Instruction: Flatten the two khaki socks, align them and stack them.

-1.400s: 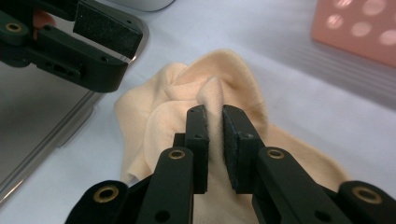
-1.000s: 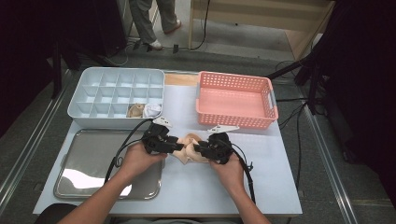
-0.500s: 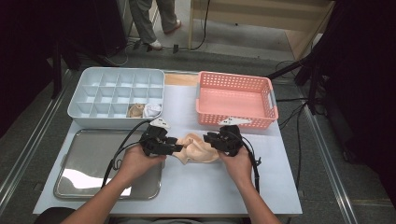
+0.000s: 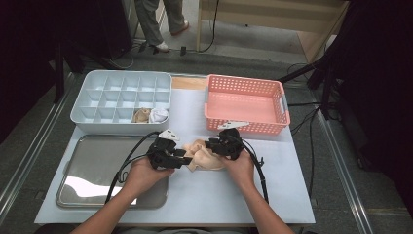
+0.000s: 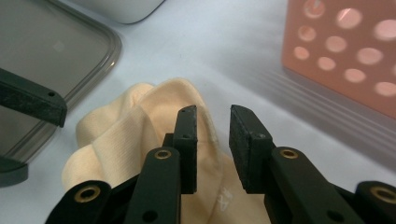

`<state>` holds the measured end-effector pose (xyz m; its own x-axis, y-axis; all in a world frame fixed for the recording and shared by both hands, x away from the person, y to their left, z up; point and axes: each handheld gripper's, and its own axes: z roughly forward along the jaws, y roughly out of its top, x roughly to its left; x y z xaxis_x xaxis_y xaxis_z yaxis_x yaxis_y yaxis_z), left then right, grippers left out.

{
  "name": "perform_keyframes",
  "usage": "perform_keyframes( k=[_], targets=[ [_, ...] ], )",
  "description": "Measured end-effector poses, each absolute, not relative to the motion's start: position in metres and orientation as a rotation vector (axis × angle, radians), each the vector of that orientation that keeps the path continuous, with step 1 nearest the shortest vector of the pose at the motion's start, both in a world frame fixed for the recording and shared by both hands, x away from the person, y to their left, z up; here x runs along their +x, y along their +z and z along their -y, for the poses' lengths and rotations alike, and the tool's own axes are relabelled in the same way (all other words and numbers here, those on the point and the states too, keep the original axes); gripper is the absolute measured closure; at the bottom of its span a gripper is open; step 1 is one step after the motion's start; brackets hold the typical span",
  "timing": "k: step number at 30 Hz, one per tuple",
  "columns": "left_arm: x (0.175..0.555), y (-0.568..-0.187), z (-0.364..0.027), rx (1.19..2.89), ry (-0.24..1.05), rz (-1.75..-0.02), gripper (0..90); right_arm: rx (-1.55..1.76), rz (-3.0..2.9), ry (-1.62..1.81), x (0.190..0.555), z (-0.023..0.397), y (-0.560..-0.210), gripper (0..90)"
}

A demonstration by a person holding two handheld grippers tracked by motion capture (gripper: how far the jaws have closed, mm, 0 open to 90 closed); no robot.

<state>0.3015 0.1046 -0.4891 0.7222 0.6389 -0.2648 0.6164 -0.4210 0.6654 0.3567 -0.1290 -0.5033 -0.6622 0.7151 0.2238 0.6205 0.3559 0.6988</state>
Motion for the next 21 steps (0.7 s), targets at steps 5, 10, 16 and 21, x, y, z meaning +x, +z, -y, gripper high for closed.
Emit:
perform_keyframes(
  k=[5, 10, 16, 21],
  targets=[
    [0.302, -0.49, -0.106, 2.141, 0.035, -0.956, 58.2, 1.217, -2.518, 1.162, 0.36, 0.122, -0.512, 79.1],
    [0.302, -0.489, -0.106, 2.13, 0.039, -0.956, 58.2, 1.19, -2.523, 1.143, 0.358, 0.123, -0.509, 88.8],
    [0.304, -0.488, -0.105, 2.138, 0.038, -0.944, 58.3, 1.21, -2.476, 1.15, 0.356, 0.133, -0.499, 88.8],
    [0.308, -0.488, -0.102, 2.133, 0.039, -0.942, 58.3, 1.236, -2.429, 1.148, 0.353, 0.145, -0.492, 88.7]
  ],
)
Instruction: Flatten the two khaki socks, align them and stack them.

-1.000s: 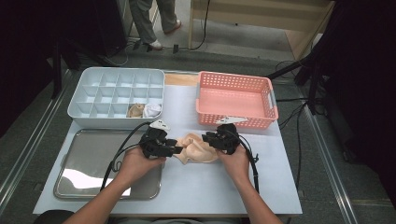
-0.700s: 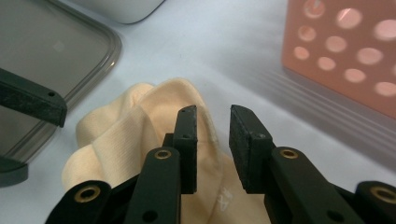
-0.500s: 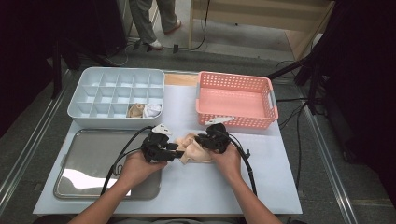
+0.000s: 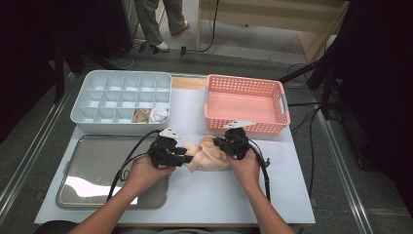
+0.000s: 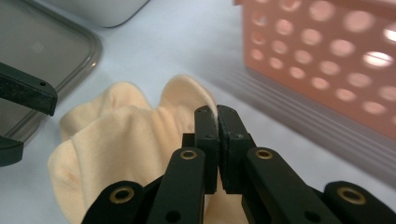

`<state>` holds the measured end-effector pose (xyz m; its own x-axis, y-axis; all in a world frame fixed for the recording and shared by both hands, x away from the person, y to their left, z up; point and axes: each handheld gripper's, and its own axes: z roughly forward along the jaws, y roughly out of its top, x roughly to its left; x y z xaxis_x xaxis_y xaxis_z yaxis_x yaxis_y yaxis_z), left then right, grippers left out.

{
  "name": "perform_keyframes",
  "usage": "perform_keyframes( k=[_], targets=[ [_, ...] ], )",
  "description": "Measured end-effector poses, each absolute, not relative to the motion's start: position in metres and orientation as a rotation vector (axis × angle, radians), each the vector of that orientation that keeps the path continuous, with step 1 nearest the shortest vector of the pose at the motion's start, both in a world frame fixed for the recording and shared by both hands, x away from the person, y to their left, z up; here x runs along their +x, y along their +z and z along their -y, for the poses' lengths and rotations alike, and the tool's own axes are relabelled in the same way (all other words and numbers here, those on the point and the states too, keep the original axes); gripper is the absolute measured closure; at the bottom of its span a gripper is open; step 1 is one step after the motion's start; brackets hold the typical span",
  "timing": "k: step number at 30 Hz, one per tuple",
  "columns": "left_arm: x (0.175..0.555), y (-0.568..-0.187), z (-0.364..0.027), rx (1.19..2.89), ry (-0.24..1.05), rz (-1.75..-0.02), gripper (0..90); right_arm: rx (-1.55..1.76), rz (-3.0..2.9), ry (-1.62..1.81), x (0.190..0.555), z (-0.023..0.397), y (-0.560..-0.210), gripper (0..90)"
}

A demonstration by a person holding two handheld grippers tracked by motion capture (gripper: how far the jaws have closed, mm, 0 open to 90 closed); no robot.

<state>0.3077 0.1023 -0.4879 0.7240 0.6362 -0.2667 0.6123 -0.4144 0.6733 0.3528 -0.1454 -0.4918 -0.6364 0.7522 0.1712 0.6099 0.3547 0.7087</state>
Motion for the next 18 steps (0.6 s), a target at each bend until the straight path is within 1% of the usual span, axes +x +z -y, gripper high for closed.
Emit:
perform_keyframes(
  k=[7, 18],
  targets=[
    [0.313, -0.49, -0.097, 2.149, 0.028, -0.932, 58.3, 1.31, -2.373, 1.144, 0.351, 0.167, -0.491, 88.7],
    [0.32, -0.493, -0.09, 2.158, 0.022, -0.93, 58.3, 1.366, -2.333, 1.13, 0.345, 0.182, -0.493, 88.7]
  ],
)
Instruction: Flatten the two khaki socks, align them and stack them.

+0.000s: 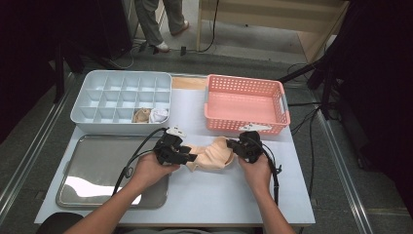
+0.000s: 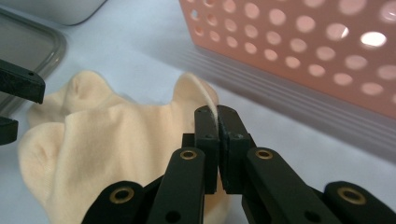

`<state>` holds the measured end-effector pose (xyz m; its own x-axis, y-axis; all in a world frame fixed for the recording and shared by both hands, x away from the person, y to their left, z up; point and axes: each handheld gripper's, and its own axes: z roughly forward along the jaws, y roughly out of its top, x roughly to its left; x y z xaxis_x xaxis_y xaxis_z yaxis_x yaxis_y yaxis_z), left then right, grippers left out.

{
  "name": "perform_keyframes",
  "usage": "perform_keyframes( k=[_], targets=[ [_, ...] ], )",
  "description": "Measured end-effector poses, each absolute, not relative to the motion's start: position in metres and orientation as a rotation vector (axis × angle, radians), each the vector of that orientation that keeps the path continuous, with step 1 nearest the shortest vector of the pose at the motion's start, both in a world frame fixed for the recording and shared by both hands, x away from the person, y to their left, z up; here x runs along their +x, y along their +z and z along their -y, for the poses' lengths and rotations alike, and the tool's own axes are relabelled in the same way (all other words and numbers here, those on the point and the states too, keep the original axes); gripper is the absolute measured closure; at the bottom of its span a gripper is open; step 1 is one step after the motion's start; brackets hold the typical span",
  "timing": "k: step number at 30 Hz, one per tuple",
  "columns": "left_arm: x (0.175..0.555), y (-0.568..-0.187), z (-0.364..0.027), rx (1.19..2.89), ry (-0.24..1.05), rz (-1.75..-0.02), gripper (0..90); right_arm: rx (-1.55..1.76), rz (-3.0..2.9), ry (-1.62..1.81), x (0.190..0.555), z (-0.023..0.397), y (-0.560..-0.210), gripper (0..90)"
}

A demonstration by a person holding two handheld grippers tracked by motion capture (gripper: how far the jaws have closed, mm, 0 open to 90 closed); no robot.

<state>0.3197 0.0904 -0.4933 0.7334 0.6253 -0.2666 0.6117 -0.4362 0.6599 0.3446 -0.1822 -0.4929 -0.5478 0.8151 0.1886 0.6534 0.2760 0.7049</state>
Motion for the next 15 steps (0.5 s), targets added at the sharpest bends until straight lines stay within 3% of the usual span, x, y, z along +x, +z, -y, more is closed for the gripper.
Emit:
perform_keyframes(
  k=[15],
  targets=[
    [0.327, -0.497, -0.083, 2.169, 0.015, -0.924, 58.2, 1.456, -2.273, 1.058, 0.338, 0.201, -0.505, 85.5]
  ],
)
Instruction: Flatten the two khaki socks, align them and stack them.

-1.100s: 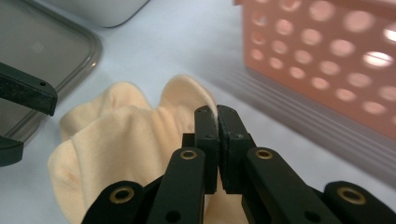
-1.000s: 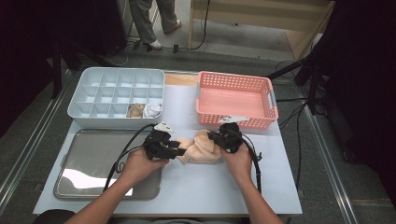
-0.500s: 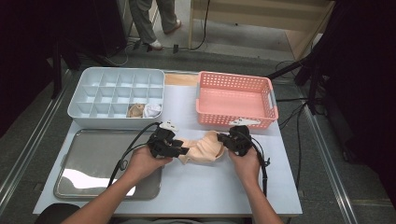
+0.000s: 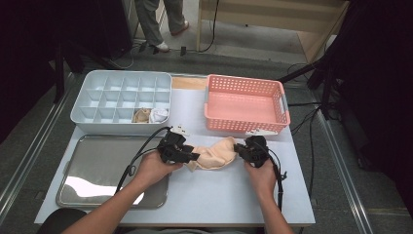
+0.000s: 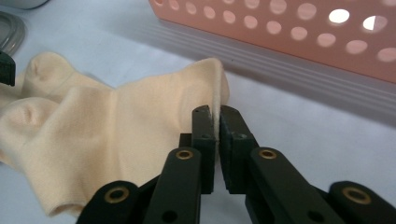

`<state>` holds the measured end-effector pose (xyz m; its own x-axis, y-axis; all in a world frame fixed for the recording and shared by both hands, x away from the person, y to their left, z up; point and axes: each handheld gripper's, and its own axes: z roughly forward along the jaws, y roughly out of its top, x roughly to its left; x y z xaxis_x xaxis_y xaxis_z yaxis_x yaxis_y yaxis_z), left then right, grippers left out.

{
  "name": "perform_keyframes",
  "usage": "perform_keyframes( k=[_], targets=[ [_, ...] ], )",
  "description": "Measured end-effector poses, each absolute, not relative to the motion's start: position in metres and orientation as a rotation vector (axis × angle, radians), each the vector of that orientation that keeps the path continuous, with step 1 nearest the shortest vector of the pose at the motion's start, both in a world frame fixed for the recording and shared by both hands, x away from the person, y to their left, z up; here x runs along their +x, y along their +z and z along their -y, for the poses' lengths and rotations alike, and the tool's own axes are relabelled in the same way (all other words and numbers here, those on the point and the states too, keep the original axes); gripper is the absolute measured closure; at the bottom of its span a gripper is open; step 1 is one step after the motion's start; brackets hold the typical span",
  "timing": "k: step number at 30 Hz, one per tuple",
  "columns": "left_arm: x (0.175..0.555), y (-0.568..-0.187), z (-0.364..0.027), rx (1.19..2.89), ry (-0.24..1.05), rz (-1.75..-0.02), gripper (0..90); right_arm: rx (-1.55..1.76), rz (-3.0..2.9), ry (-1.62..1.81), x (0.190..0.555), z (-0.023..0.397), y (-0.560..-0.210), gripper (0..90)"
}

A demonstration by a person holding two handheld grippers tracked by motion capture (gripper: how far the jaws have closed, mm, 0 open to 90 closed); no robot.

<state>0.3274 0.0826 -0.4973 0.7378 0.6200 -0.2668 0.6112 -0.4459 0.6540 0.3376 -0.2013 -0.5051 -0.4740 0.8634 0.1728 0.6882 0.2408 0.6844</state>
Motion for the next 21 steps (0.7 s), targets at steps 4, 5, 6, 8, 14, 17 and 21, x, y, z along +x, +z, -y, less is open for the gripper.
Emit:
perform_keyframes(
  k=[4, 5, 6, 8, 14, 17, 21],
  targets=[
    [0.329, -0.501, -0.08, 2.175, 0.0, -0.926, 58.1, 1.466, -2.266, 1.068, 0.337, 0.202, -0.506, 75.6],
    [0.329, -0.501, -0.079, 2.18, -0.004, -0.923, 58.0, 1.465, -2.259, 1.081, 0.336, 0.203, -0.505, 72.9],
    [0.328, -0.501, -0.079, 2.183, -0.004, -0.921, 57.7, 1.453, -2.247, 1.095, 0.336, 0.204, -0.504, 70.7],
    [0.326, -0.5, -0.077, 2.176, -0.009, -0.909, 57.4, 1.434, -2.227, 1.117, 0.334, 0.205, -0.5, 69.7],
    [0.322, -0.504, -0.066, 2.206, -0.024, -0.881, 57.0, 1.415, -2.234, 1.132, 0.335, 0.203, -0.5, 68.4],
    [0.322, -0.511, -0.062, 2.239, 0.0, -0.864, 60.3, 1.419, -2.242, 1.113, 0.338, 0.201, -0.505, 68.5],
    [0.324, -0.514, -0.063, 2.242, 0.02, -0.854, 69.5, 1.422, -2.249, 1.1, 0.343, 0.199, -0.509, 69.8]
  ],
)
